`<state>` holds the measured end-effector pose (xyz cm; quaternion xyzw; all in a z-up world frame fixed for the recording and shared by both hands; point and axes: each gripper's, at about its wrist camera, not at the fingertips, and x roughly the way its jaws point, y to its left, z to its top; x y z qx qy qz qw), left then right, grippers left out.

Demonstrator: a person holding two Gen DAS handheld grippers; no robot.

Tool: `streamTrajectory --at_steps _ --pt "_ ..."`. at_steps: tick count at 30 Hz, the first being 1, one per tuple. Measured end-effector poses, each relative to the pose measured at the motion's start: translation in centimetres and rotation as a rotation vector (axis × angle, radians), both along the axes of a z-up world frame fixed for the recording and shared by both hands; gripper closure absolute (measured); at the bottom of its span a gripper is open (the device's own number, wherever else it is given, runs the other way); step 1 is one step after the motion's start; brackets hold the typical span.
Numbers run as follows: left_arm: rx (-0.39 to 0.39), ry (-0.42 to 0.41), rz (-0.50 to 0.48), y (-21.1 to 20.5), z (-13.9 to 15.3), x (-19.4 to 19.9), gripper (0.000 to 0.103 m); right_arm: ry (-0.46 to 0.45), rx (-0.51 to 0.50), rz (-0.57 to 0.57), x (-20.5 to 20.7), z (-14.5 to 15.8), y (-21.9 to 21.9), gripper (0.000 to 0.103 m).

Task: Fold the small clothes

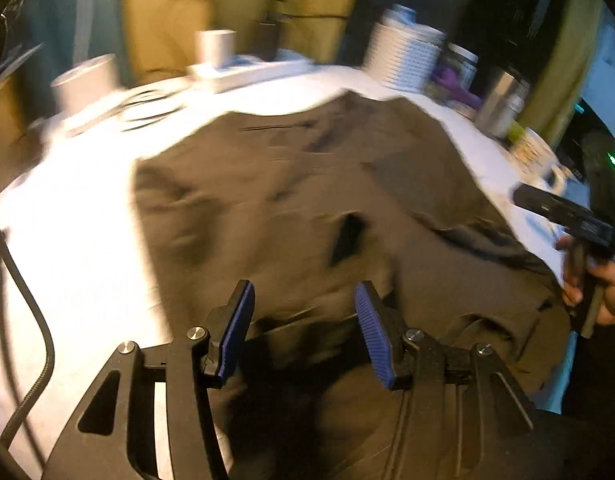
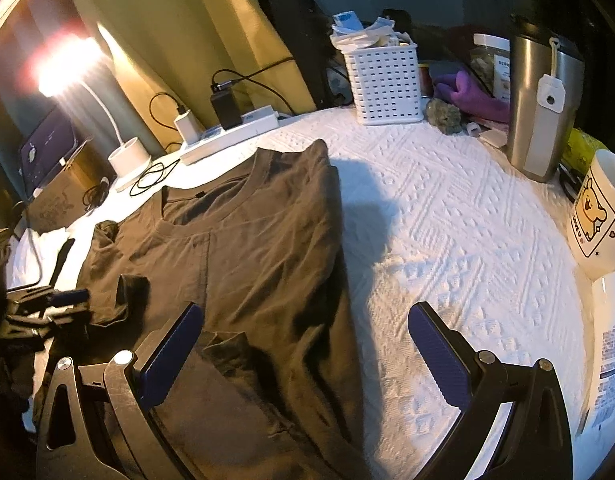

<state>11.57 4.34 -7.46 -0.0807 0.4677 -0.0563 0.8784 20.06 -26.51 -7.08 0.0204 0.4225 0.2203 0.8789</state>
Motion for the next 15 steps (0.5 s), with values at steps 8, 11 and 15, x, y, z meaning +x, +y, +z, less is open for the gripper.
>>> streamTrajectory --at_steps 8,11,15 --pt "-0.098 0.044 -0.004 1.1 -2.3 -1.4 0.051 -0.005 -0.004 0.027 -1.8 0.3 1.3 0.0" --pt "-0.152 0.055 -0.045 -0.1 -2.6 -1.7 0.051 -0.006 -0.007 0.018 -2.6 0.5 1.1 0.0" --pt "-0.173 0.03 -0.121 -2.4 -2.0 -2.3 0.051 -0.009 -0.012 -0.001 -3.5 0.7 0.3 0.0"
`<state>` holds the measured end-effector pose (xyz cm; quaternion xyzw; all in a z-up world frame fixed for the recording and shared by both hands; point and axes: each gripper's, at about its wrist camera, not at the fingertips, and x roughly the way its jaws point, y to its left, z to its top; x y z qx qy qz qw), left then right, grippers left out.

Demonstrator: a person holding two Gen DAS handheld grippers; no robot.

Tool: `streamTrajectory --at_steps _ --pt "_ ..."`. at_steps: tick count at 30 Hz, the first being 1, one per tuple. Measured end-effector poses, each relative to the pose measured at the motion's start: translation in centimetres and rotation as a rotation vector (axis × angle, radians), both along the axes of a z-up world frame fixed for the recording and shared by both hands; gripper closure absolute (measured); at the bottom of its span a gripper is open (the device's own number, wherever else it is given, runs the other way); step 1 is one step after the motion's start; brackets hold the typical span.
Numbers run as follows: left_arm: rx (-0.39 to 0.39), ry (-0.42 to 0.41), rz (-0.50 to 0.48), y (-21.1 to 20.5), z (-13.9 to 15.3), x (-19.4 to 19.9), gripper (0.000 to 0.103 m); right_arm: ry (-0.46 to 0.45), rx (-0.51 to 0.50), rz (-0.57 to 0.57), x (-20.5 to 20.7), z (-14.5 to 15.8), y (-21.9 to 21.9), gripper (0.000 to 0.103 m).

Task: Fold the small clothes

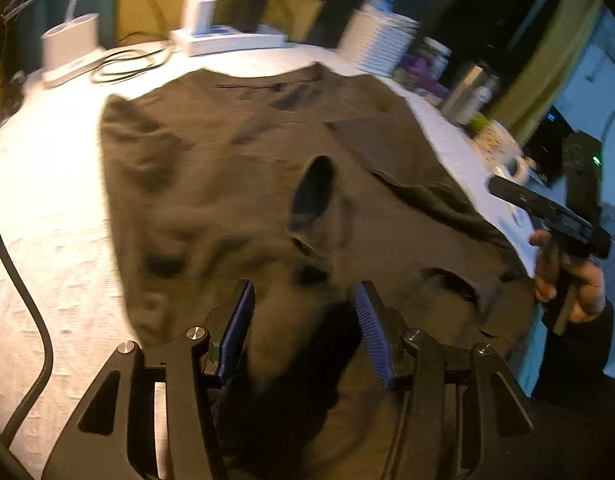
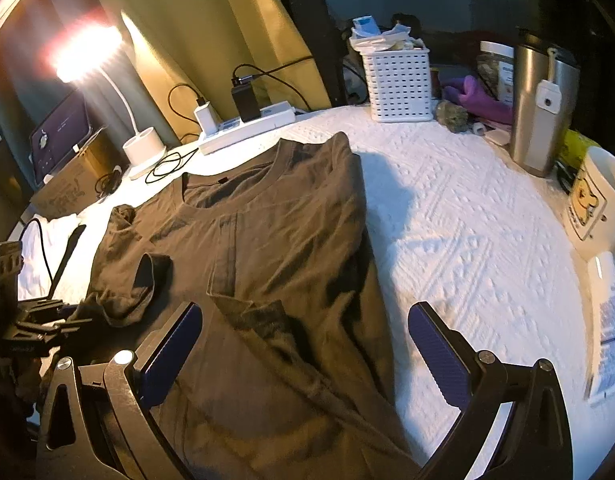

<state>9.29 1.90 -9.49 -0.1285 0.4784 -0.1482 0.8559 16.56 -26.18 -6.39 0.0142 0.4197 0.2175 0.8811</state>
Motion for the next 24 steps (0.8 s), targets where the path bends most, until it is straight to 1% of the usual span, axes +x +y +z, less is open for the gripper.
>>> streamTrajectory --at_steps 3,6,9,12,15,17,18,24 --pt "-0.01 -0.007 -0.036 -1.3 0.1 -0.1 0.051 0.0 -0.002 -0.012 -0.6 0.1 -0.5 0.0" --pt "0.025 -0.023 -0.035 -1.8 0.7 -0.5 0.051 -0.005 -0.007 -0.017 -1.6 0.3 -1.0 0.0" --pt "0.053 -0.051 0.001 -0.9 1.6 -1.6 0.051 -0.014 -0.015 -0.024 -2.7 0.4 -1.6 0.0" --pt "0.085 -0.072 0.059 0.6 2.4 -3.4 0.051 -0.02 -0.033 -0.029 -3.8 0.4 -2.0 0.0" --pt "0.096 -0.081 0.106 1.9 2.8 -5.4 0.05 -0.035 -0.055 -0.019 -5.4 0.5 -1.9 0.0" --pt "0.096 -0.081 0.123 2.3 2.7 -6.6 0.044 -0.044 -0.078 -0.011 -6.6 0.4 -1.3 0.0" --pt "0.094 -0.082 0.129 2.3 2.6 -7.2 0.039 -0.045 -0.088 0.001 -7.1 0.4 -0.9 0.0" --pt "0.08 -0.07 0.127 1.9 1.7 -10.3 0.038 -0.05 -0.15 0.088 -10.4 -0.7 2.9 0.0"
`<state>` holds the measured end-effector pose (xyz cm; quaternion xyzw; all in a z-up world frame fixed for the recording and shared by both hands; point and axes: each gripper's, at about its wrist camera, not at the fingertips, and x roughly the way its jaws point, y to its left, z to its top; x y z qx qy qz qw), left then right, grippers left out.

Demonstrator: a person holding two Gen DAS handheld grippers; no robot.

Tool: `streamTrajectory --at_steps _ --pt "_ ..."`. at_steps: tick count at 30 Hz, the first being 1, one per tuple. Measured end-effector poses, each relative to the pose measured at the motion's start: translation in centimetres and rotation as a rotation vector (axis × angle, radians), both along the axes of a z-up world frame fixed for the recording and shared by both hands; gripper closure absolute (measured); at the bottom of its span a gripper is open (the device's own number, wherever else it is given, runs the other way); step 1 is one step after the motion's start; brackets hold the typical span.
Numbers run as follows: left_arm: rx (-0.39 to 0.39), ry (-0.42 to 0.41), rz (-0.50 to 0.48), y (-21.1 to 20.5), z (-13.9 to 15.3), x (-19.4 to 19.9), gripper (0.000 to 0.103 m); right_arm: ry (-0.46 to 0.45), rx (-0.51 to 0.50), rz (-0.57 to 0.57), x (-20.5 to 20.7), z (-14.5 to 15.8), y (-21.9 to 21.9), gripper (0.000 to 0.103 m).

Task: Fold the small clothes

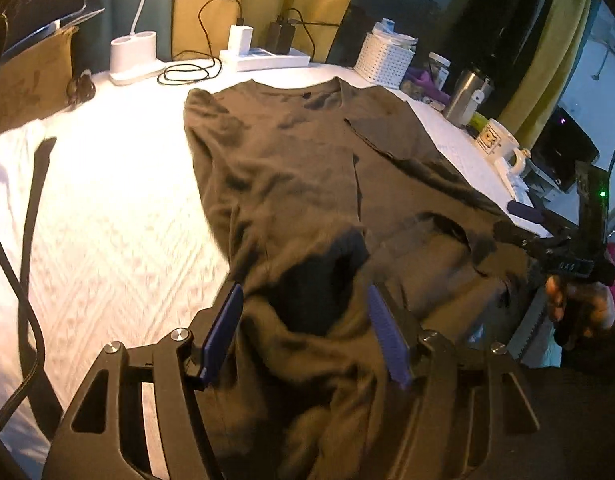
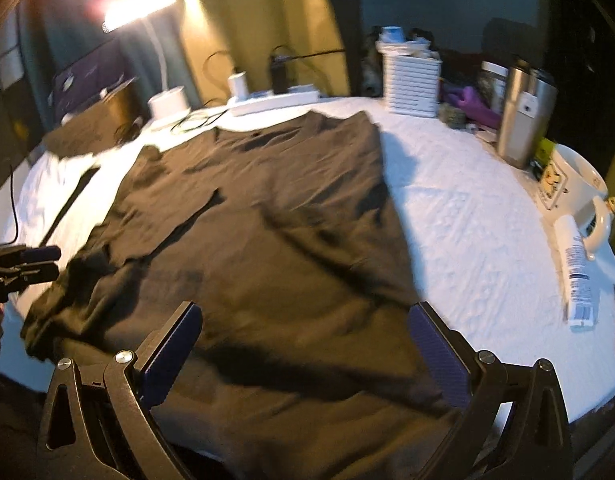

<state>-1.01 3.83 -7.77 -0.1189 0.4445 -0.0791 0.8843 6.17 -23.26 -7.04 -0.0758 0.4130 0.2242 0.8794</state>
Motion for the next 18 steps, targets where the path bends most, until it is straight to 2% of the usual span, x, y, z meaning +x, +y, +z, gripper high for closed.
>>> streamTrajectory --at_steps 8,9,10,12,14,15,16,17,18 --pt "0.013 0.027 -0.02 -0.7 -1.8 -2.2 0.038 -0.011 -0.162 0.059 -3.6 -3.1 3.2 0.0" --pt "0.019 0.033 -0.021 -0.9 -2.1 -2.3 0.038 -0.016 -0.187 0.058 -3.9 -3.6 3.2 0.006" --pt "0.025 0.031 -0.025 -1.1 -2.3 -2.4 0.038 -0.008 -0.198 0.056 -4.0 -4.0 2.9 0.018" --pt "0.037 0.017 -0.032 -1.4 -2.6 -2.5 0.038 -0.006 -0.172 0.059 -4.2 -4.1 2.1 0.026" --pt "0.037 0.013 -0.027 -1.5 -3.0 -2.5 0.039 -0.013 -0.168 0.061 -4.2 -3.9 1.5 0.04" --pt "0.039 0.004 -0.031 -1.6 -3.0 -2.5 0.049 -0.014 -0.168 0.057 -4.0 -3.8 1.1 0.054" --pt "0.047 -0.001 -0.034 -1.7 -3.0 -2.5 0.064 -0.014 -0.168 0.05 -3.8 -3.7 0.8 0.067" --pt "0.064 -0.003 -0.036 -1.9 -3.0 -2.4 0.068 -0.011 -0.164 0.045 -3.6 -3.6 0.3 0.071" --pt "0.071 -0.01 -0.034 -2.0 -2.9 -2.4 0.078 -0.003 -0.15 0.047 -3.4 -3.6 -0.1 0.076"
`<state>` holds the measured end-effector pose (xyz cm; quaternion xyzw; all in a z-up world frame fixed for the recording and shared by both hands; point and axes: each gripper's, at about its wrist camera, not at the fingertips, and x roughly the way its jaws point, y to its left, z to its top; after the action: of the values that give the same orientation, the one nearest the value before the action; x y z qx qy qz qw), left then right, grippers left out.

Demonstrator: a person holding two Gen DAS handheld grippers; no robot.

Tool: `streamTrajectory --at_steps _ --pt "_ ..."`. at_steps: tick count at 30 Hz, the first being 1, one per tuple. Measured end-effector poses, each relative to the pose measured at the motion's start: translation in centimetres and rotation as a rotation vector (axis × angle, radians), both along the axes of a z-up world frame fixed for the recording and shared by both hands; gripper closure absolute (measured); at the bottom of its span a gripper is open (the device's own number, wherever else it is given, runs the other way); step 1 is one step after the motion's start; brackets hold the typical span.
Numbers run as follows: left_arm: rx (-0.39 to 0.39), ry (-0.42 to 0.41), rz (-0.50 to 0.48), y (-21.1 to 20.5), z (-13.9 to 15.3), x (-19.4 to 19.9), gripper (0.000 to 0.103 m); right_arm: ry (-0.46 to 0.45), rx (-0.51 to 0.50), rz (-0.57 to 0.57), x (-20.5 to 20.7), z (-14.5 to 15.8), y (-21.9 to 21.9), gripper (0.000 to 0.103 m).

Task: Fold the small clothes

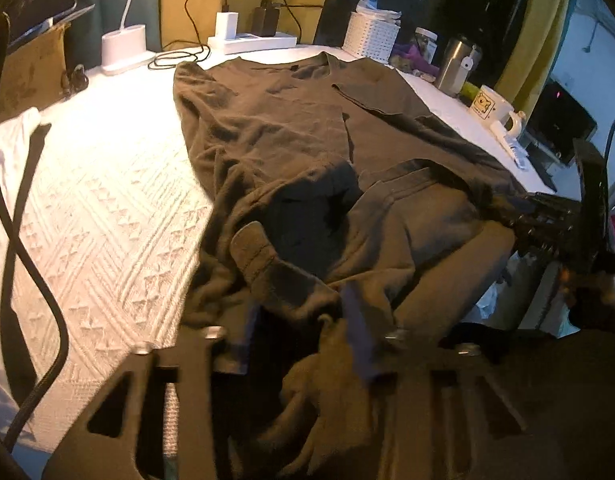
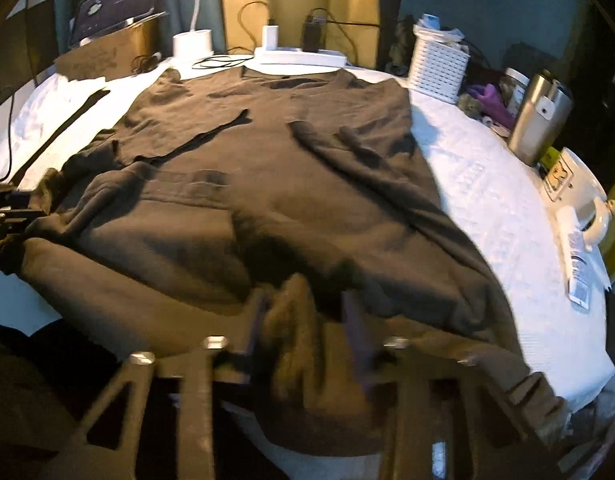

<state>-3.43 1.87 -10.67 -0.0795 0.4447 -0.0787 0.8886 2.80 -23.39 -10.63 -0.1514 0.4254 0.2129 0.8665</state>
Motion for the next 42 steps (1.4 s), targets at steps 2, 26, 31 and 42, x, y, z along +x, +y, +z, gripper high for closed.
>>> streamTrajectory --at_steps 2,26,31,42 --pt "0.005 -0.027 0.005 0.0 0.7 -0.1 0.085 -0.006 -0.012 -0.017 0.4 0.2 -0.6 0.088" --pt "0.113 -0.116 0.16 4.2 3.3 1.8 0.088 -0.075 -0.018 -0.247 8.7 2.3 -6.6 0.023" --pt "0.098 -0.087 0.174 5.1 2.5 1.6 0.054 -0.109 -0.007 -0.261 6.3 3.4 -7.8 0.023" --pt "0.025 -0.051 0.154 4.9 1.2 2.4 0.038 -0.116 0.072 -0.181 1.4 5.5 -5.8 0.023"
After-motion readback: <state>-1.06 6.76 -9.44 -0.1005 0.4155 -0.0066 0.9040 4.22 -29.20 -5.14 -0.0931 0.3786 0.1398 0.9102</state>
